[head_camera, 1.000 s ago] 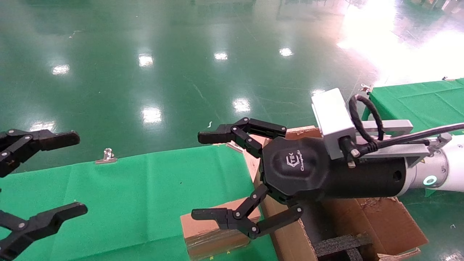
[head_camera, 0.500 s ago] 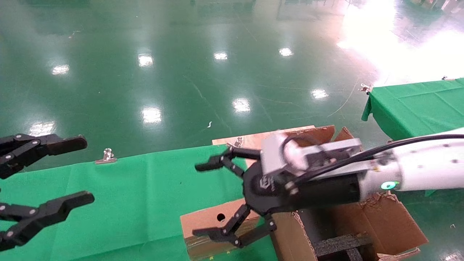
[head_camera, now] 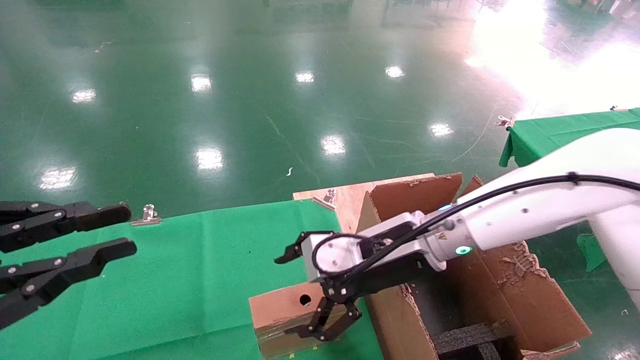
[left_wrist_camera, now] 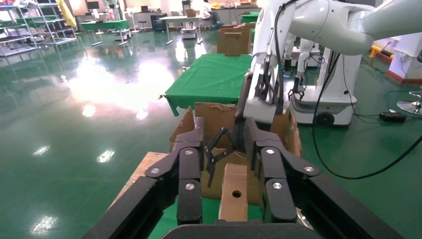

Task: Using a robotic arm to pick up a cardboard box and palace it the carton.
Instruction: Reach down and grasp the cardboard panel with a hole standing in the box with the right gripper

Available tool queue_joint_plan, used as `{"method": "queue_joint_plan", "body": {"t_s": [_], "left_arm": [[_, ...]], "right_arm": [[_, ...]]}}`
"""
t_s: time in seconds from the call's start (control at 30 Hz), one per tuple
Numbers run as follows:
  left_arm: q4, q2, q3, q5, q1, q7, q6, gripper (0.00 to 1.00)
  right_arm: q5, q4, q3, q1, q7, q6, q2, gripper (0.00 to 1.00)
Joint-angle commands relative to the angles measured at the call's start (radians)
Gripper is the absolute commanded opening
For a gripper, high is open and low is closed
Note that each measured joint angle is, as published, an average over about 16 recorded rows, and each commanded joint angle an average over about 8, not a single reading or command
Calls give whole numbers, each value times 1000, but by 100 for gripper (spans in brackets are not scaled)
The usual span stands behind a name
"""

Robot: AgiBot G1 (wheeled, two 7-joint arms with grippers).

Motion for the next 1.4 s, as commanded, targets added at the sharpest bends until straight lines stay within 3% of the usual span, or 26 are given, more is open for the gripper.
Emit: {"method": "queue_joint_plan", "body": {"t_s": [0.03,0.33,0.37,0.47,0.5,0.6,0.63,0.73,0.8,1.4], "left_arm": [[0,0,0,0,0,0,0,0],[0,0,0,0,0,0,0,0],[0,0,0,0,0,0,0,8],[0,0,0,0,0,0,0,45],[0,0,0,0,0,0,0,58],[0,0,0,0,0,0,0,95],[0,0,0,0,0,0,0,100],[0,0,0,0,0,0,0,100],[0,0,0,0,0,0,0,100],[0,0,0,0,0,0,0,100]], "right_arm": [[-44,-9,-22,17,-6,-3,-19,100],[-208,3,-101,78,-20,-20,-68,100],[-217,6,-106,81,-20,-21,-71,100],[-237,14,-119,89,-20,-24,-78,100],[-241,16,-122,91,-20,-25,-80,95],[-251,23,-131,94,-22,-27,-83,62],[-255,25,-134,96,-23,-28,-84,49],[-265,29,-142,99,-26,-29,-87,12],[-270,31,-146,102,-28,-31,-88,0],[-264,30,-141,99,-27,-30,-86,0]]}}
